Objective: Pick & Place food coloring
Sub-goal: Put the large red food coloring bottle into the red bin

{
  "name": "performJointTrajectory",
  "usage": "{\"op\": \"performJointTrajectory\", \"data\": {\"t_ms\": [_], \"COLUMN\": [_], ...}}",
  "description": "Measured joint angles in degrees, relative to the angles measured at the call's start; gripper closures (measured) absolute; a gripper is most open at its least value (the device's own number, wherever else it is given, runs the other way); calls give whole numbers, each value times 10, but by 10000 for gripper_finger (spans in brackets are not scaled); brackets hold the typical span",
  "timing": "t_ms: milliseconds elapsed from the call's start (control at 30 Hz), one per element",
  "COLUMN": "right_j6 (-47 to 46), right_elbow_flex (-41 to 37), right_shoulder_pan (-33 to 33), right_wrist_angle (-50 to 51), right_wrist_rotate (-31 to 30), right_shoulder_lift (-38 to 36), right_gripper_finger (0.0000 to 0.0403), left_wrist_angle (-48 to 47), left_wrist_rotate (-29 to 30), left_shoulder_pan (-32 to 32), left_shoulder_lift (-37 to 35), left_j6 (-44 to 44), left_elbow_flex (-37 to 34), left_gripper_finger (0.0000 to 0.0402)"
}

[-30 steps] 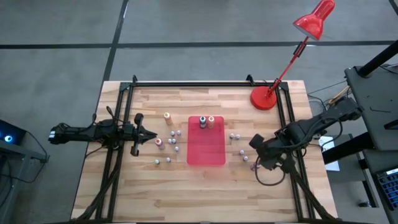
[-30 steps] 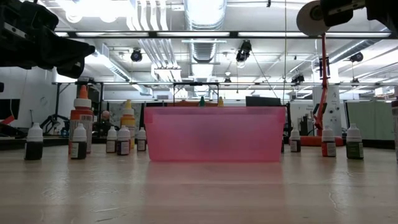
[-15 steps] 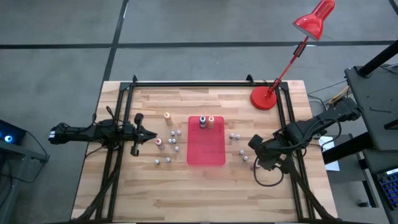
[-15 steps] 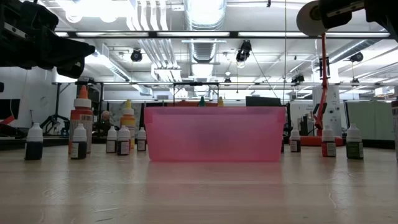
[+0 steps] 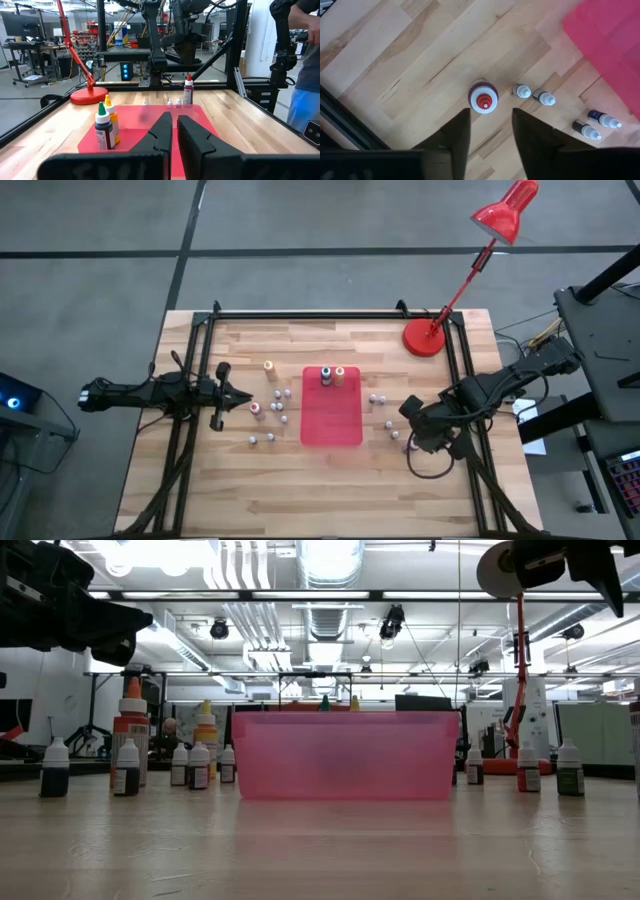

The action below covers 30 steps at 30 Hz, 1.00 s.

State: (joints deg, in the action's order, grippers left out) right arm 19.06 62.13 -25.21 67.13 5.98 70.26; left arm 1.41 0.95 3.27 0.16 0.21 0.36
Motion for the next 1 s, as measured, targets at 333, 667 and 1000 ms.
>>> {"op": "performJointTrajectory", "data": {"t_ms": [333, 667, 1000], "right_j6": [4, 11, 9], "right_elbow_flex": [-1, -37, -88], "right_shoulder_pan": [0, 0, 0], "right_wrist_angle": [1, -42, -74], "right_wrist_rotate": [4, 5, 4], "right_shoulder_lift": [3, 16, 7], "right_gripper_finger": [178, 162, 165], "left_wrist_angle": [0, 0, 0], "left_wrist_rotate": [0, 0, 0], "left_shoulder_pan": [0, 0, 0], "left_shoulder_lift": [0, 0, 0], "left_j6": [0, 0, 0], "left_elbow_flex": [0, 0, 0], "left_gripper_finger": [399, 399, 399]}}
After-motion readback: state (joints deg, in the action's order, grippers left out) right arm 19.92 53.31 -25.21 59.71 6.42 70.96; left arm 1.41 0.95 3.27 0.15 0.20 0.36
